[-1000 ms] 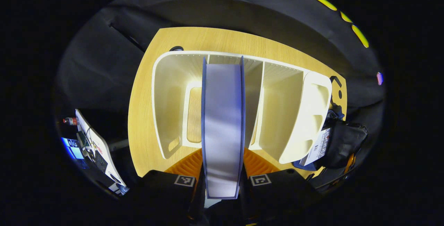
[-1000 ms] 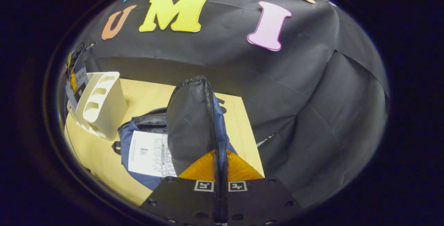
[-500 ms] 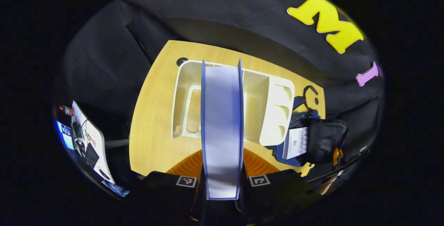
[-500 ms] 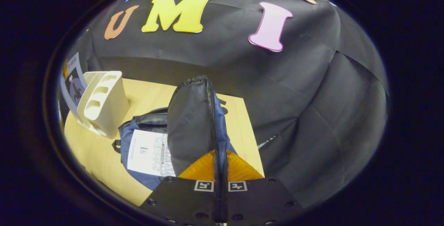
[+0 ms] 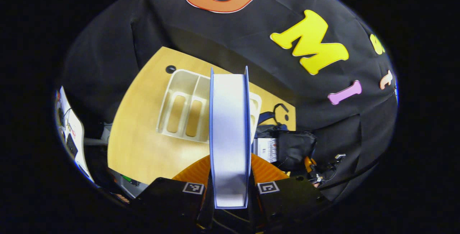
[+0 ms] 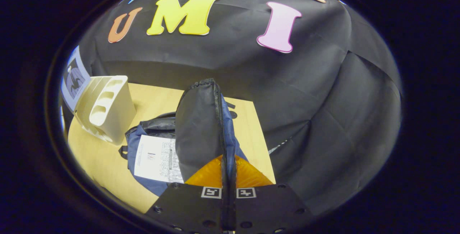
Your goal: Open the schoolbag, grab two books from the bookshelf and put them into the schoolbag.
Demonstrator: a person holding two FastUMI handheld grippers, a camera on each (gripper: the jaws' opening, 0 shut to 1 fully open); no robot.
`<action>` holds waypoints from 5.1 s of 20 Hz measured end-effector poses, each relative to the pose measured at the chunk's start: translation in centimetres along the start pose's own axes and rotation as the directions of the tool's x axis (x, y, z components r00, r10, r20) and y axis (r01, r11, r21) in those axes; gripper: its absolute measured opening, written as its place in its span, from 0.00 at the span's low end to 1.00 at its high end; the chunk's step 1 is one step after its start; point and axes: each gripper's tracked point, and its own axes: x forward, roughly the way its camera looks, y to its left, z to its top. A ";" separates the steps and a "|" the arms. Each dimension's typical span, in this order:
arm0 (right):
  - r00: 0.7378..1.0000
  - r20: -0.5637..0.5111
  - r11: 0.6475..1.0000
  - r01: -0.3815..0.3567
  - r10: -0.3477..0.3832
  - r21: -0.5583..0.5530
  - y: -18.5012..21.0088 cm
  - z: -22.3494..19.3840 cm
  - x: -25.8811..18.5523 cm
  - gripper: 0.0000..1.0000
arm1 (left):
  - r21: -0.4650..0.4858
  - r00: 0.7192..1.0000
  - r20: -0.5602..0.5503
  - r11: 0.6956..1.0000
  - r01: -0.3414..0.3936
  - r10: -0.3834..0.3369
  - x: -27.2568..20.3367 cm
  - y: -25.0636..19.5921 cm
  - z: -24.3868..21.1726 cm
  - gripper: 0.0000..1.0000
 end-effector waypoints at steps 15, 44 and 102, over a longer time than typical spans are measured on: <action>1.000 -0.006 1.000 -0.002 0.002 0.028 -0.2 -0.7 -0.2 0.00 | 0.051 0.958 -0.065 0.958 0.283 -0.280 14.7 -11.6 -8.3 0.40; 0.999 0.016 0.998 -0.031 0.030 0.062 -1.4 1.2 -2.1 0.00 | -0.135 0.918 -0.158 0.929 0.345 -0.364 32.4 -18.0 -19.0 0.40; 0.945 -0.046 0.946 -0.325 0.325 0.013 18.3 -2.3 -5.2 0.00 | 0.311 0.983 0.093 0.933 -0.183 0.161 13.9 -3.4 -13.0 0.89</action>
